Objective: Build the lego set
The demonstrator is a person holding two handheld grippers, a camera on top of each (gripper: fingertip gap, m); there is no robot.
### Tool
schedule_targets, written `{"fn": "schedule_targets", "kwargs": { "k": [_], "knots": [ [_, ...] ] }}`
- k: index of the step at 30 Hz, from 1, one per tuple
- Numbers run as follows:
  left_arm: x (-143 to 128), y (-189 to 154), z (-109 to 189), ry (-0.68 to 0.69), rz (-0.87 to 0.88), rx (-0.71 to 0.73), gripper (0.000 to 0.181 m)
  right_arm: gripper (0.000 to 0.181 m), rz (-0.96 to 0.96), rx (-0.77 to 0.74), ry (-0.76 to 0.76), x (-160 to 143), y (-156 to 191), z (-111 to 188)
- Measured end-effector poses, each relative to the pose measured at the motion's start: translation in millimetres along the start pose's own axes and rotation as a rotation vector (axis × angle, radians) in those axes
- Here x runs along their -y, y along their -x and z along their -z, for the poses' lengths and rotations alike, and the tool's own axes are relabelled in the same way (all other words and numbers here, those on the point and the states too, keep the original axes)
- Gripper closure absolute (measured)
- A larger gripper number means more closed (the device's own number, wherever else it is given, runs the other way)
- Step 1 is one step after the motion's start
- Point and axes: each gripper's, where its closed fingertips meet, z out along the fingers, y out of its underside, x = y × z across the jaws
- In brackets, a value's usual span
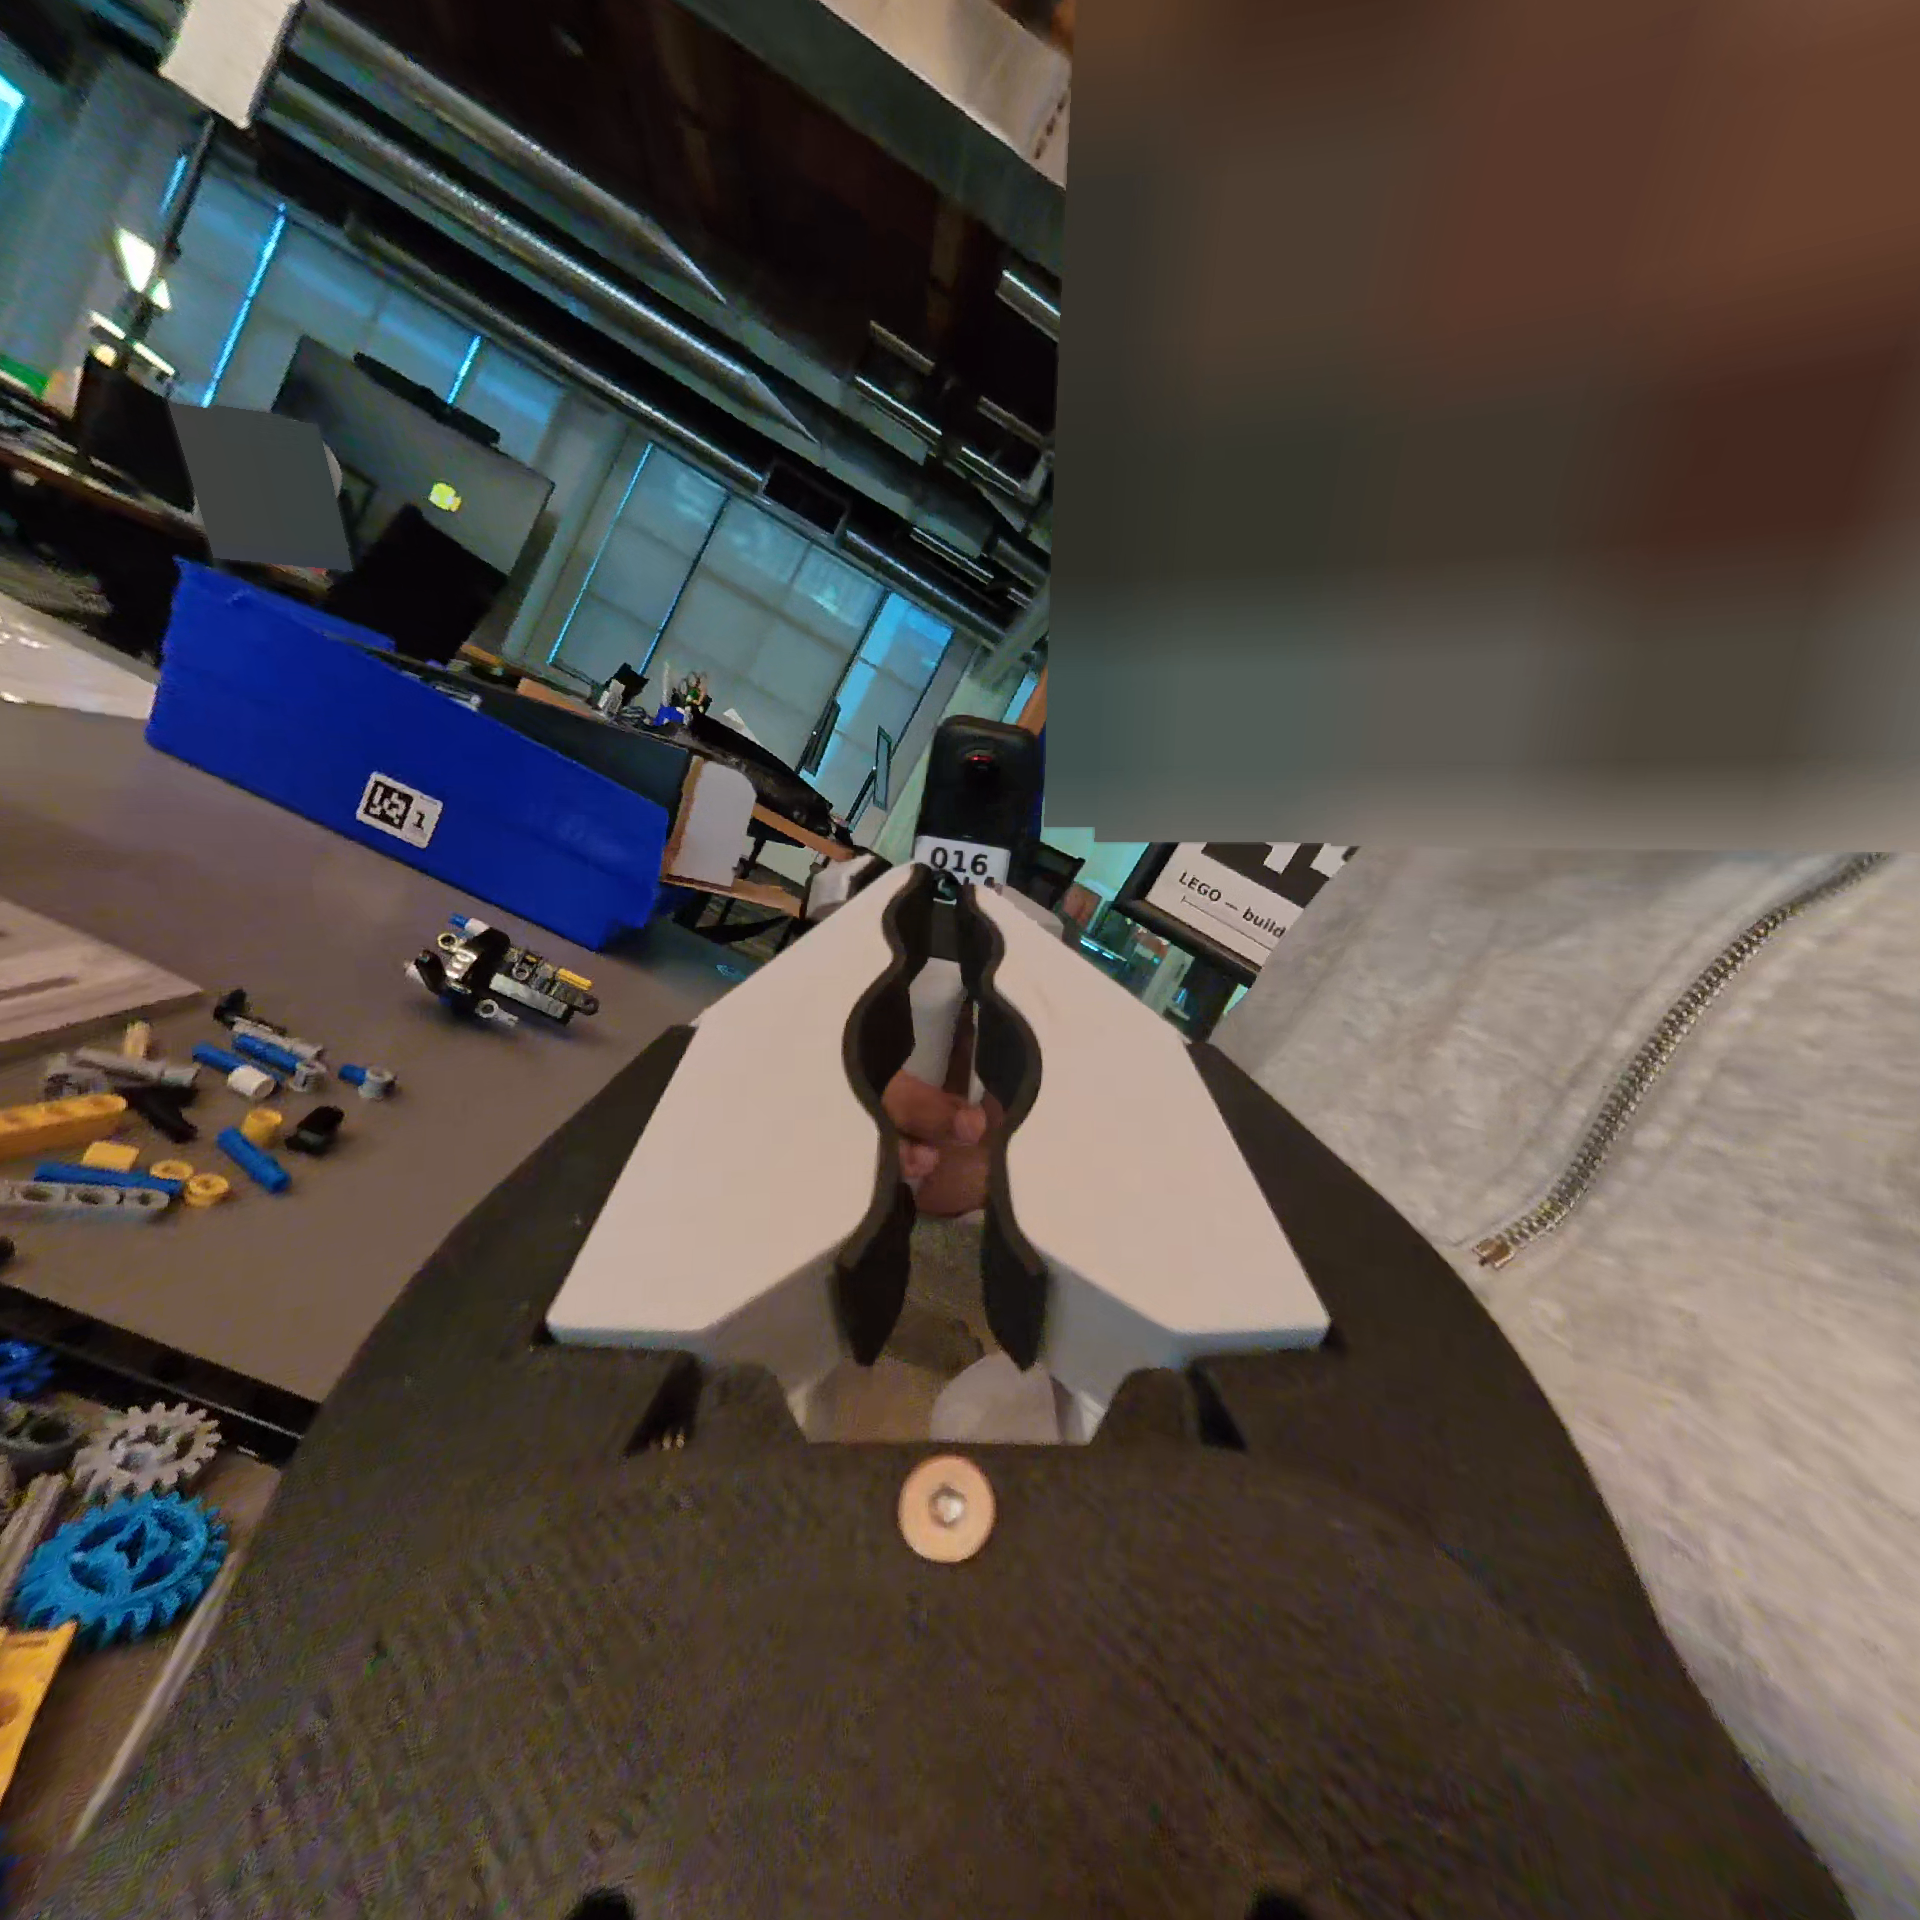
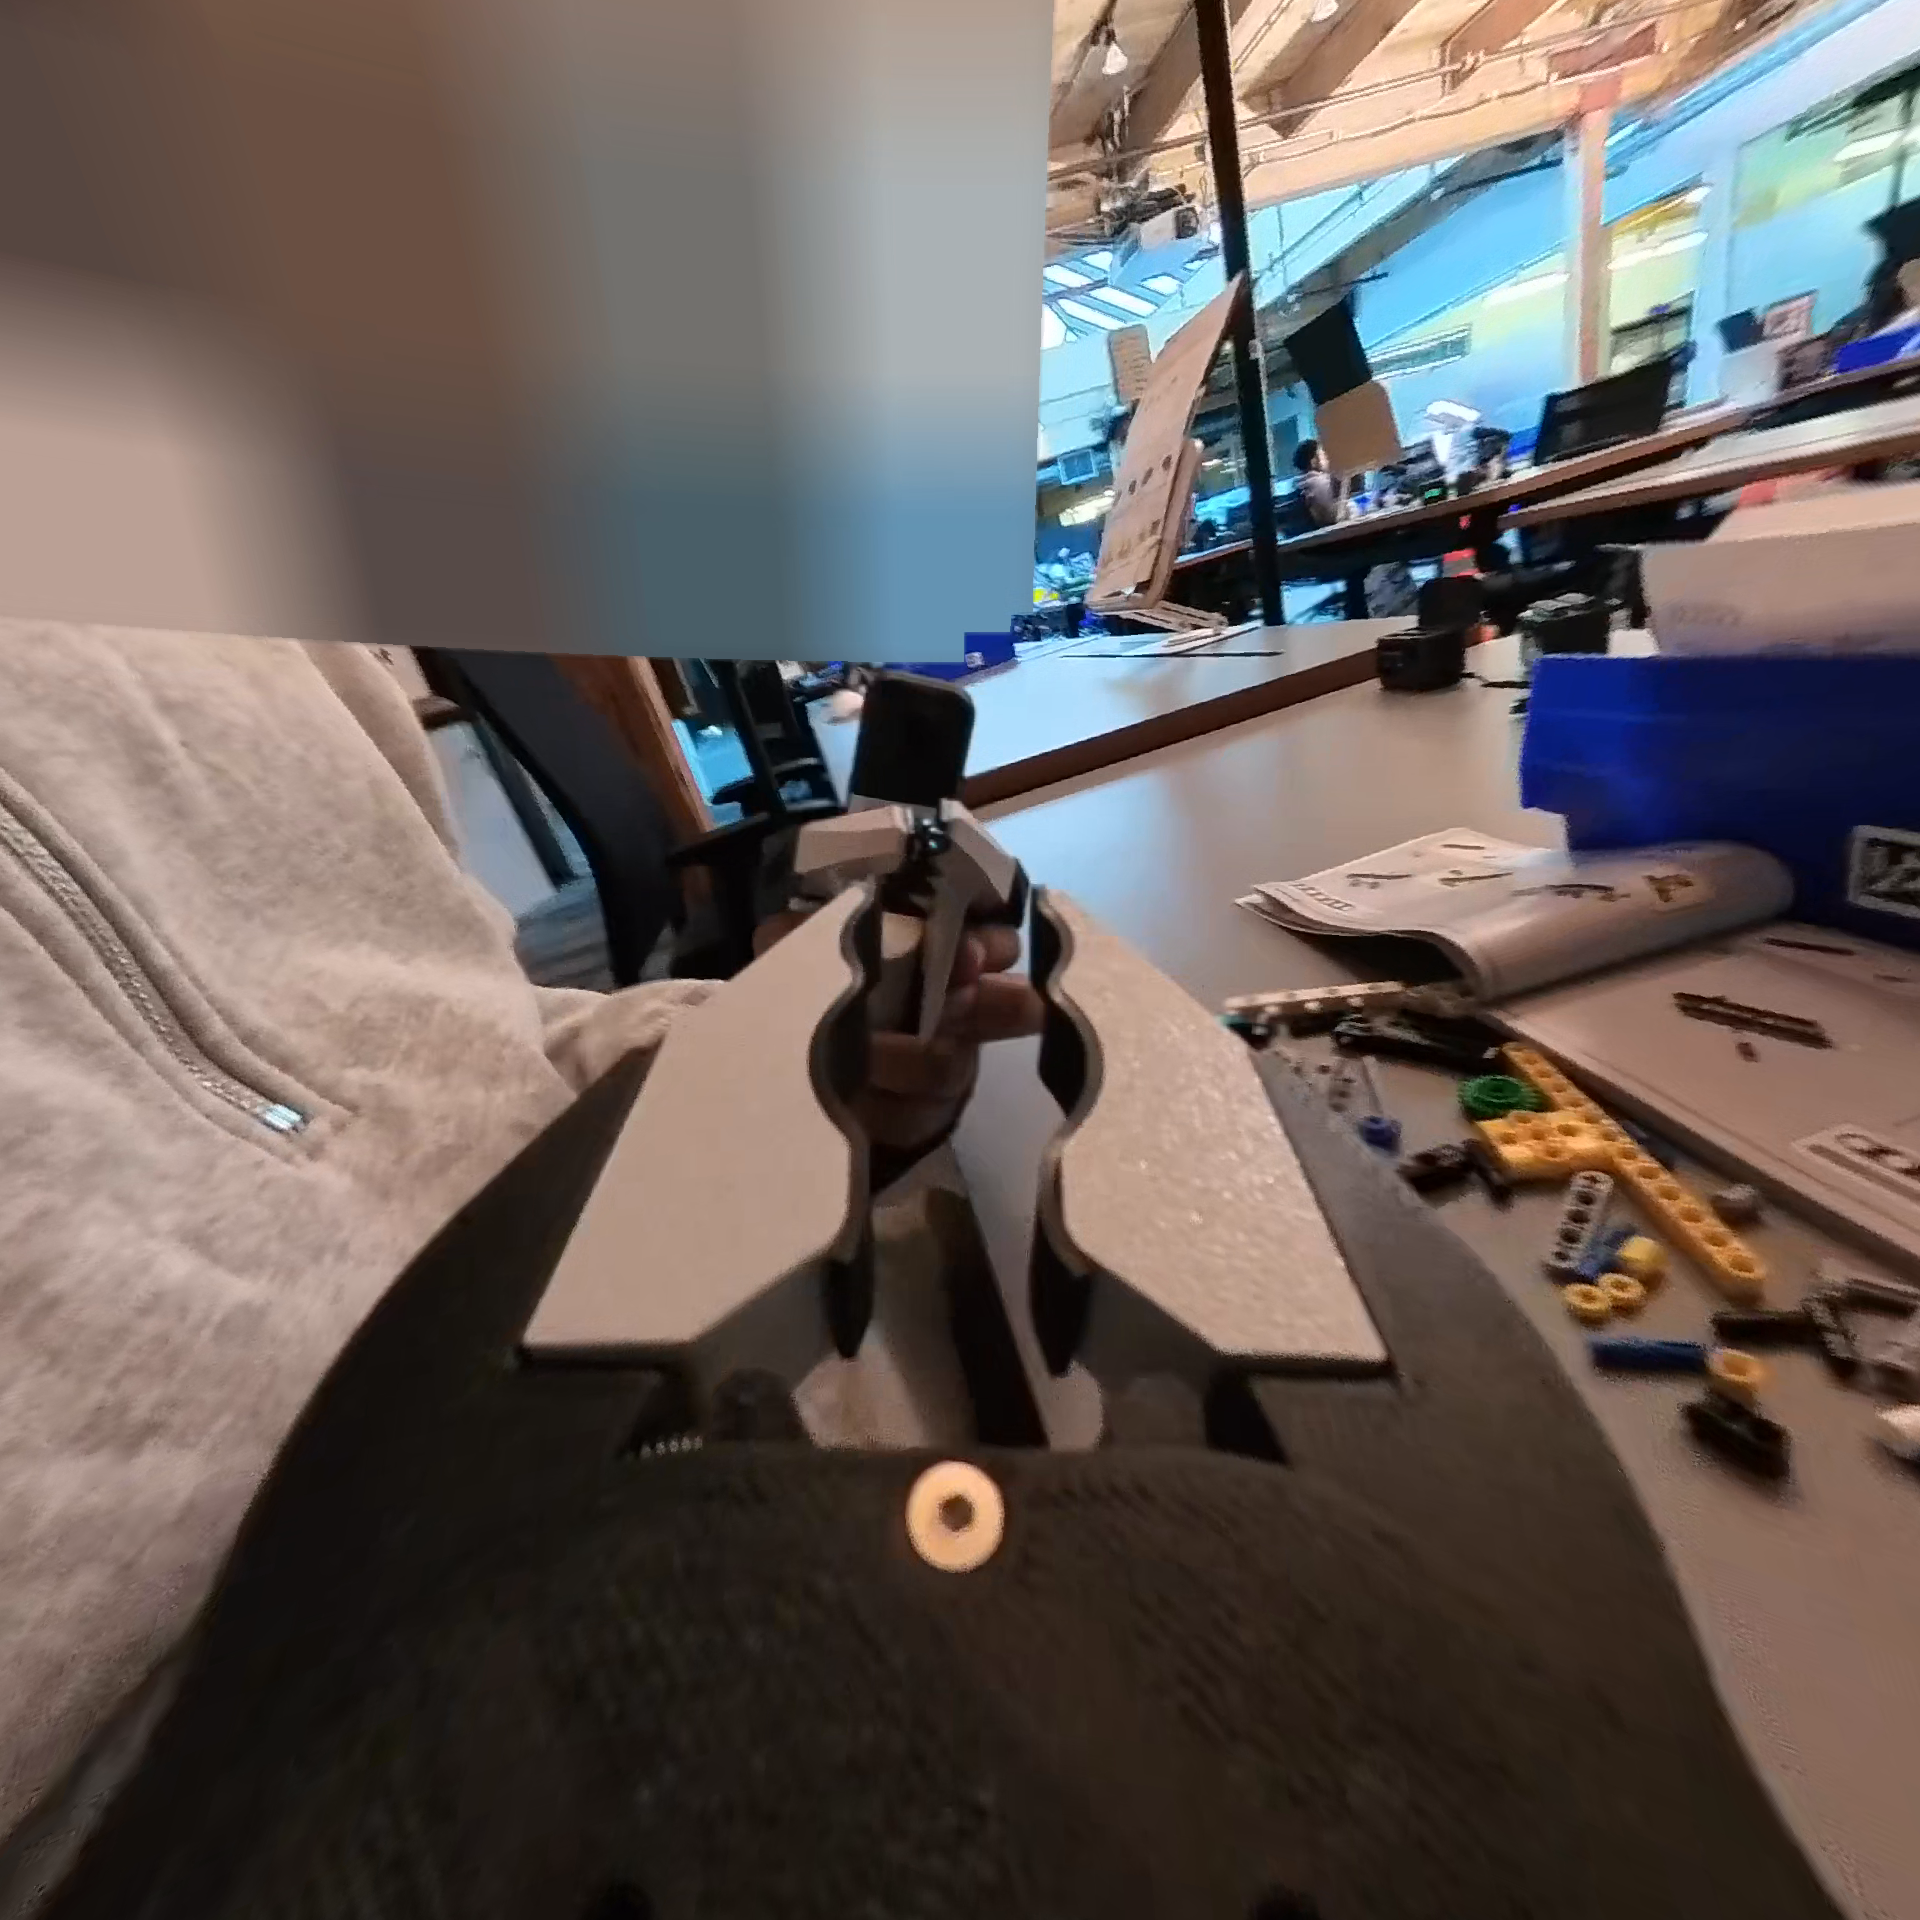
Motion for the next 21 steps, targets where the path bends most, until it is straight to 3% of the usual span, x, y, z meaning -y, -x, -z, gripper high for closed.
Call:
{"fn": "schedule_targets", "kwargs": {
  "k": [1, 4, 21],
  "knots": [
    [0.0, -1.8, -0.2, 0.002, -0.01, -0.006, 0.18, 0.157, -0.039, 0.02, -0.01, -0.1, 2.4, -1.8],
    [-2.6, -3.2, -1.4, 0.016, -0.012, -0.014, 0.179, 0.16, -0.113, 0.071, -0.04, 0.6, 9.3, -5.9],
    [-16.6, -10.3, -7.2, 0.081, 0.061, -0.077, 0.18, 0.179, -0.025, 0.122, 0.017, -6.7, 18.7, -4.6]
  ]
}}
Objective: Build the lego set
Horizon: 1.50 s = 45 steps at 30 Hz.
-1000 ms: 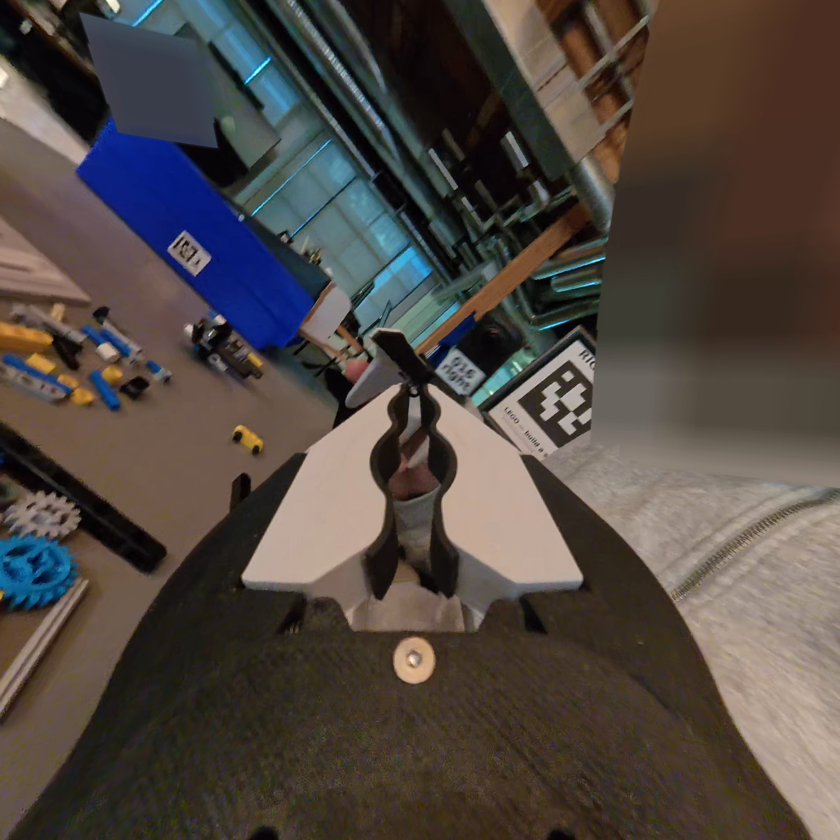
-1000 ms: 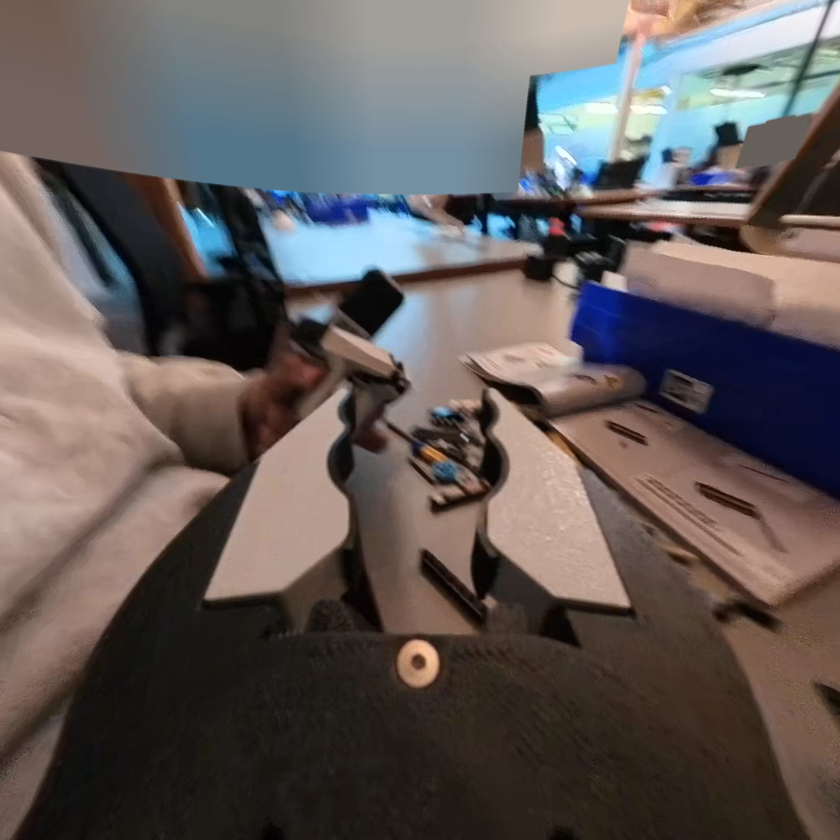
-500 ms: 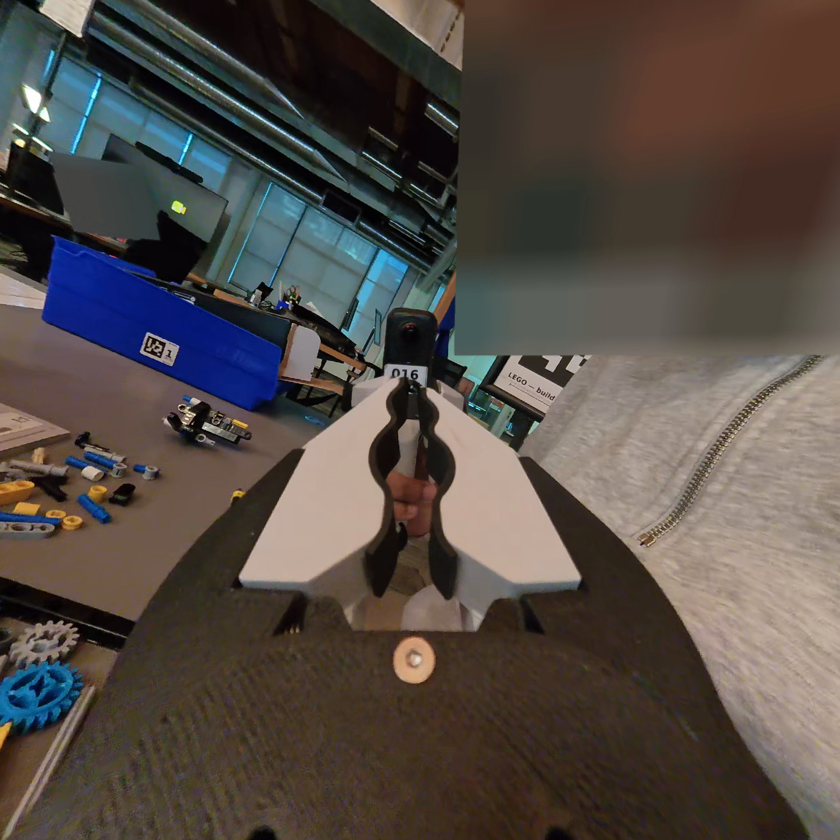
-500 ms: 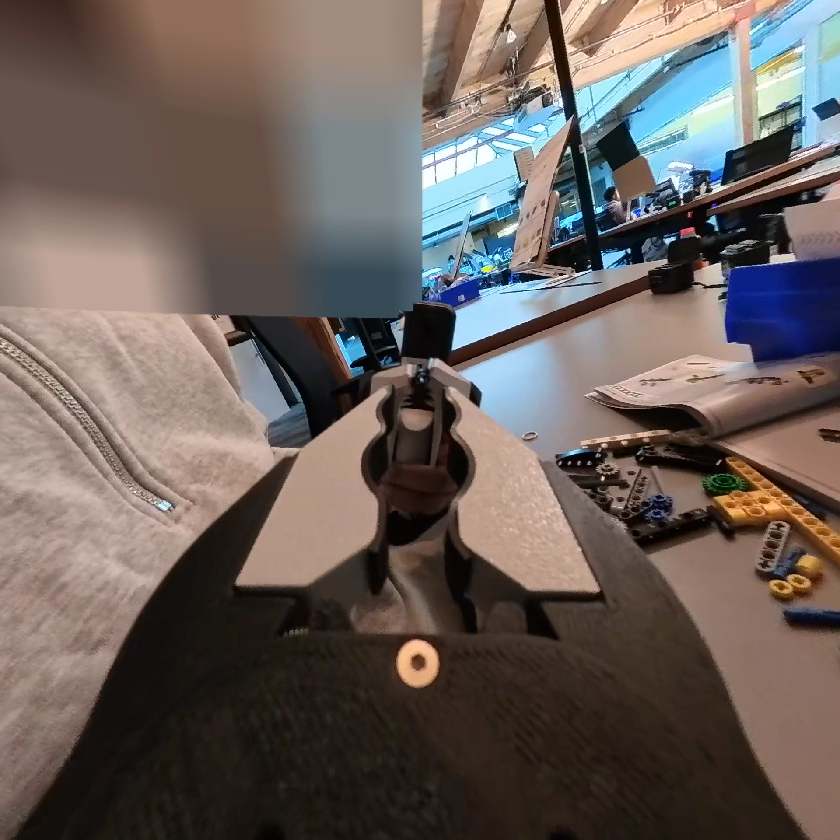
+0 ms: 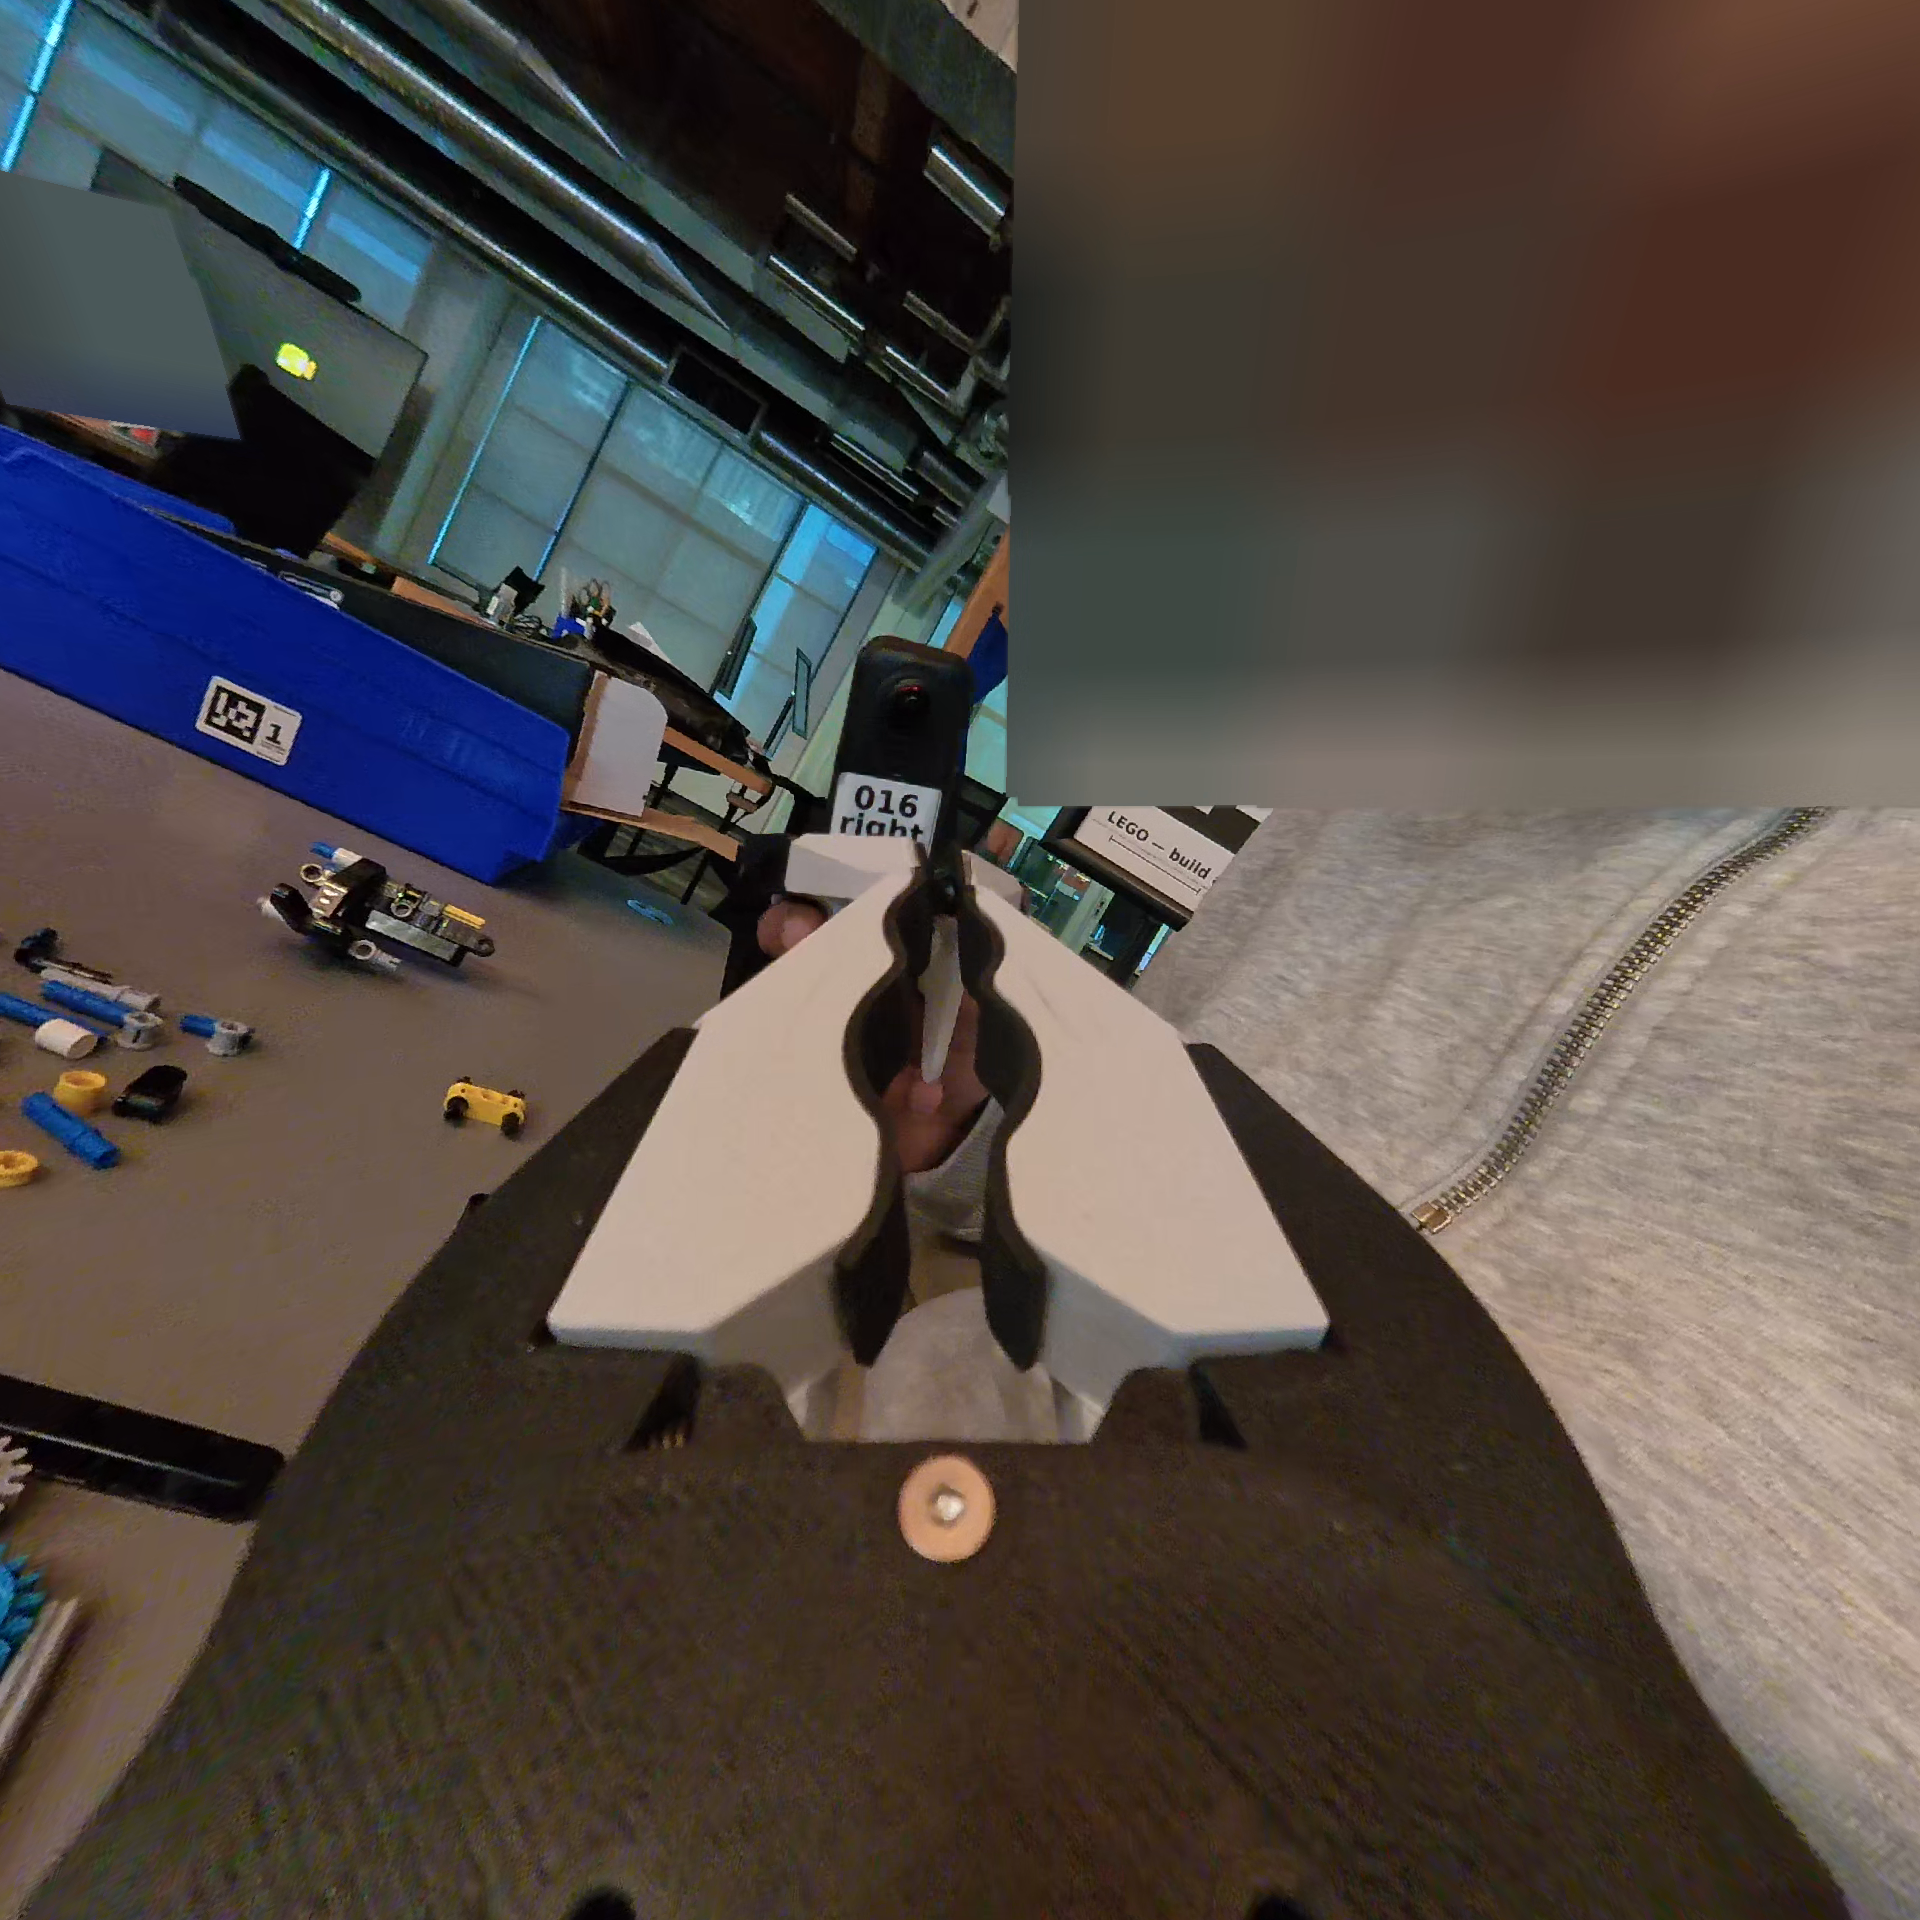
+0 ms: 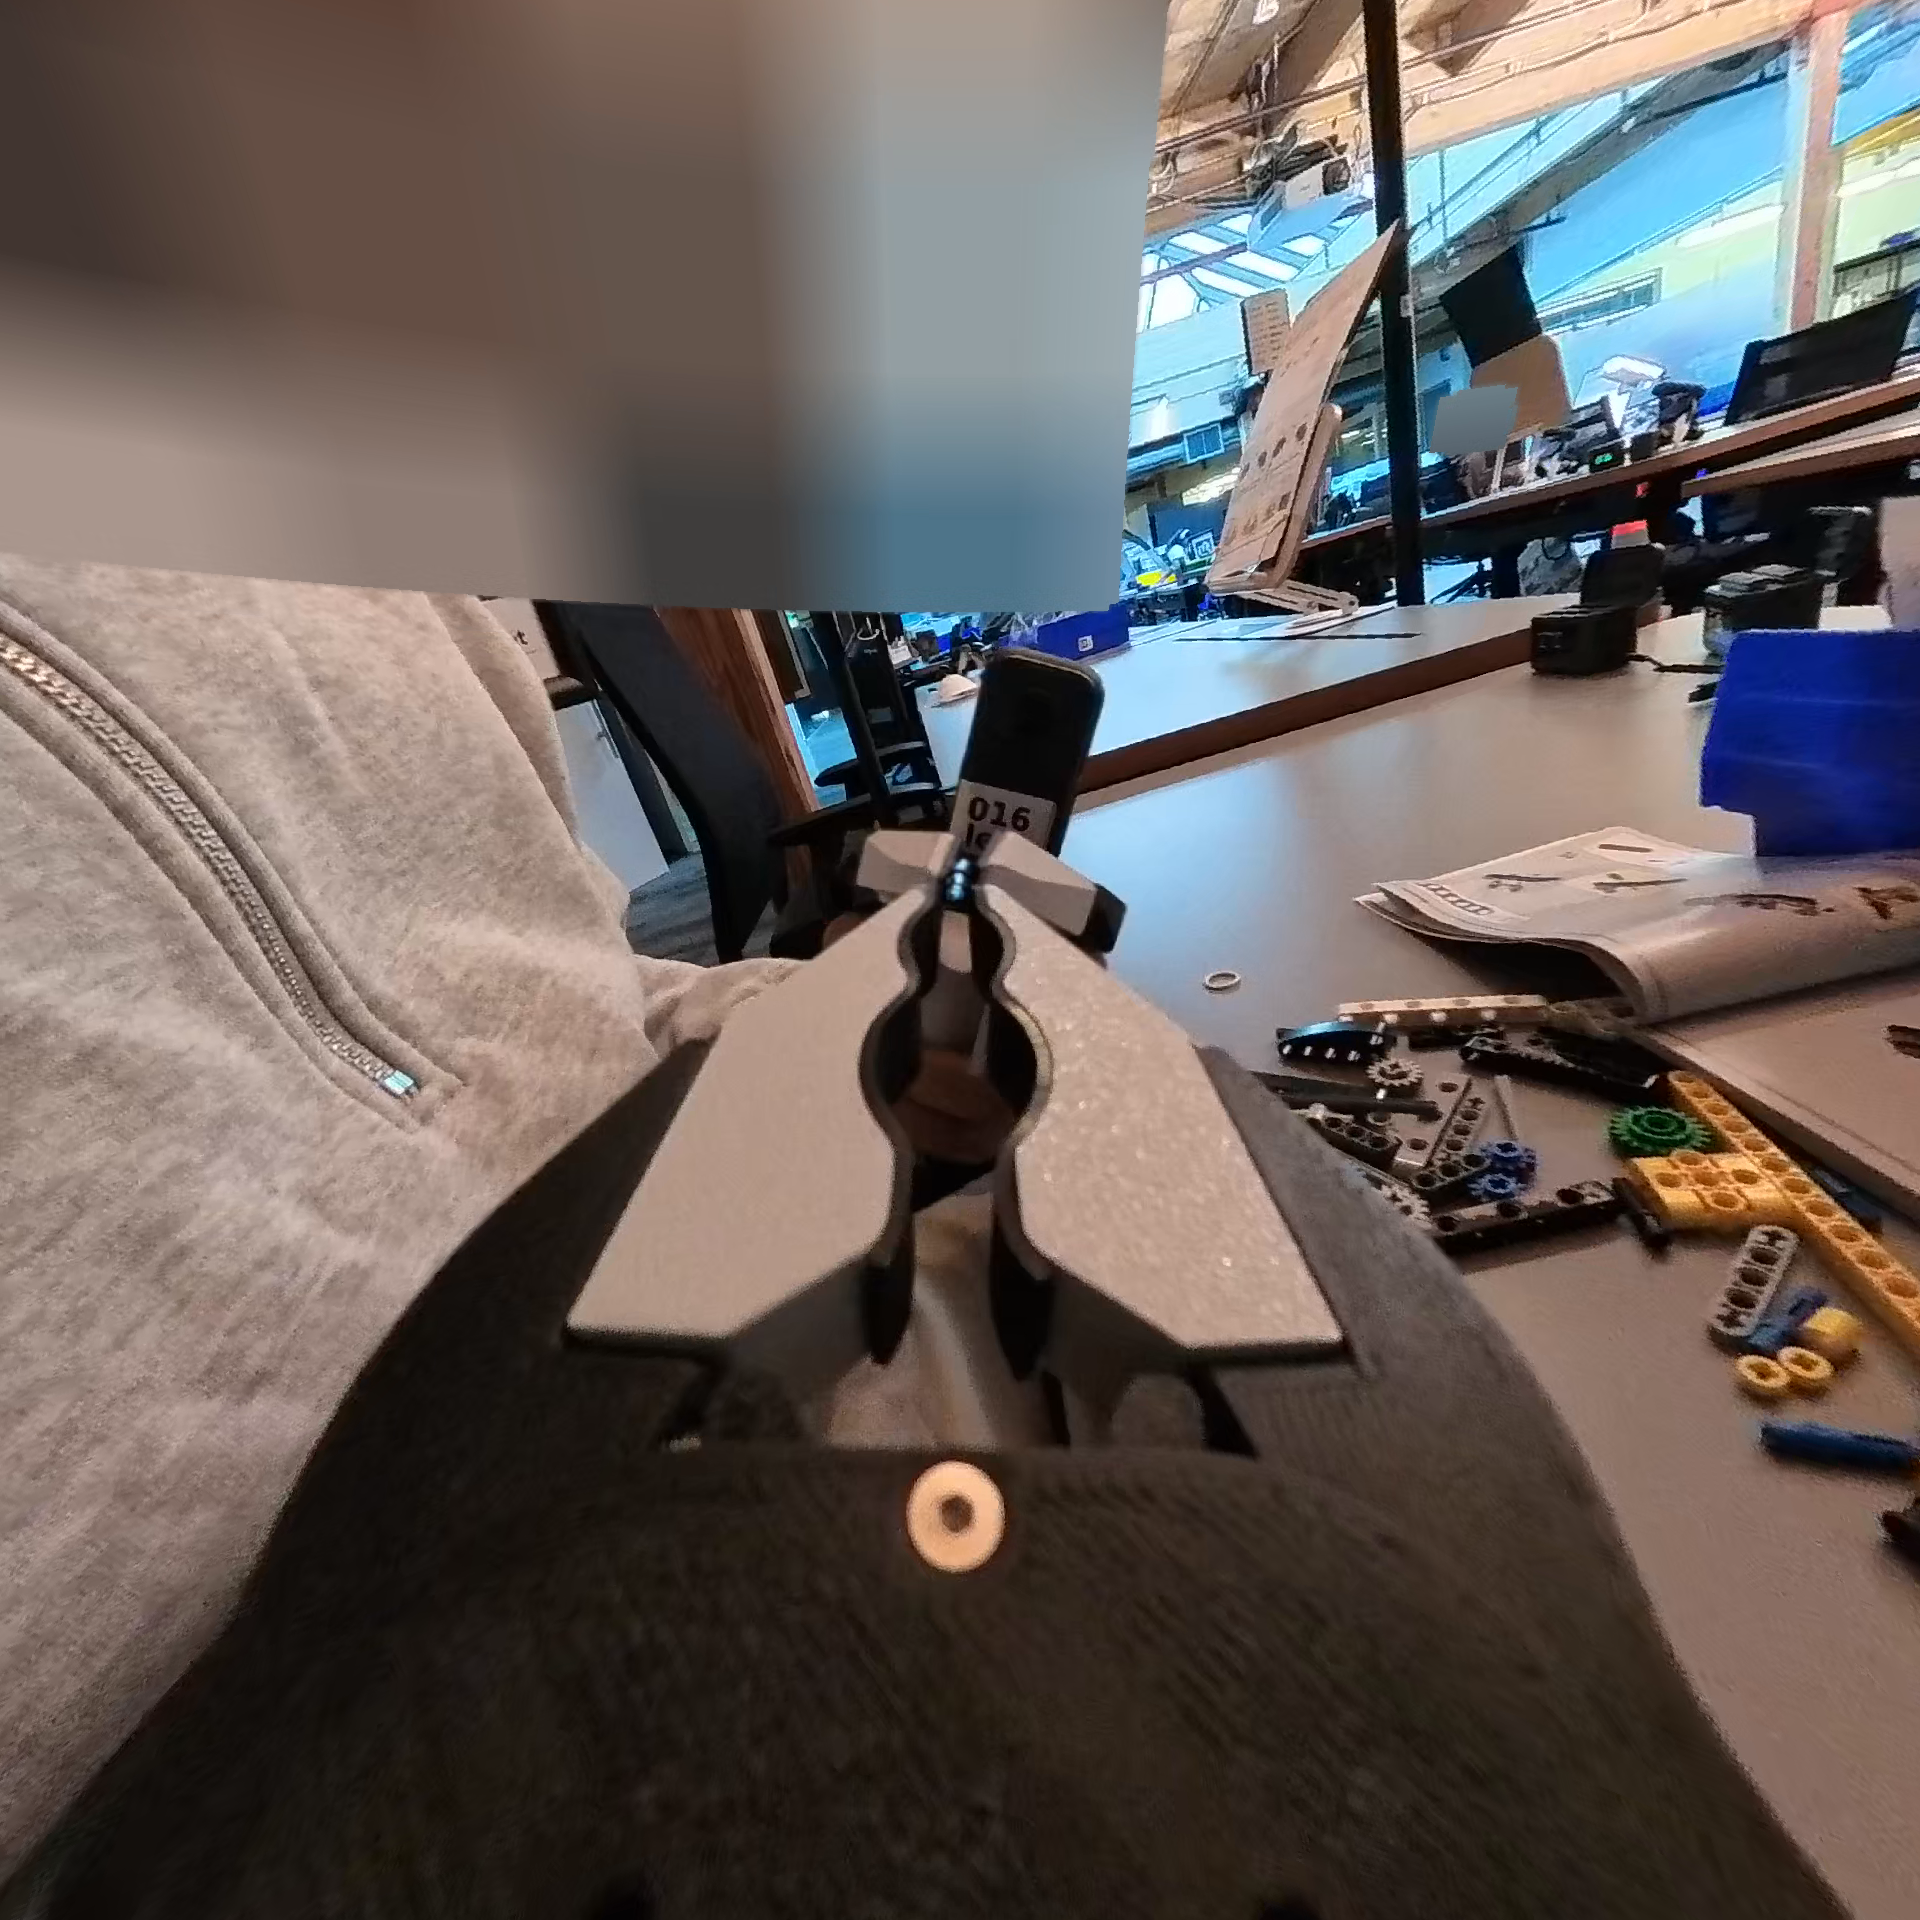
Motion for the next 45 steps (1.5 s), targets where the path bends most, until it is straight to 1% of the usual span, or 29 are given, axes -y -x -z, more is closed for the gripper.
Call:
{"fn": "schedule_targets", "kwargs": {
  "k": [6, 21, 27, 31, 34, 38, 43, 45],
  "knots": [
    [-0.5, 1.0, 0.7, 0.007, 0.002, 0.003, 0.18, 0.178, 0.023, -0.018, -0.01, 2.8, -1.4, 1.4],
    [-5.6, 3.1, 0.6, 0.039, 0.021, 0.002, 0.18, 0.179, 0.05, -0.013, 0.039, -2.4, -0.8, 2.4],
    [-6.3, 4.9, -0.1, 0.042, 0.026, 0.014, 0.18, 0.18, 0.046, -0.033, 0.076, -3.3, -2.6, 3.6],
    [-4.4, 8.6, -2.0, 0.033, 0.034, 0.055, 0.177, 0.18, 0.033, -0.052, 0.074, -0.2, -6.9, 6.0],
    [-2.6, 11.8, -1.9, 0.029, 0.008, 0.101, 0.166, 0.18, 0.042, -0.123, 0.05, 12.7, -20.9, 18.3],
    [-5.6, 27.6, 1.4, 0.061, -0.042, 0.22, 0.164, 0.179, 0.076, -0.287, 0.071, 21.8, -50.1, 43.3],
    [-15.1, 48.0, 6.9, 0.139, -0.131, 0.368, 0.16, 0.179, 0.081, -0.438, 0.124, 13.8, -70.9, 63.2],
    [-22.0, 50.0, 6.1, 0.184, -0.165, 0.379, 0.157, 0.179, 0.085, -0.455, 0.165, 1.6, -73.5, 66.0]
  ]
}}
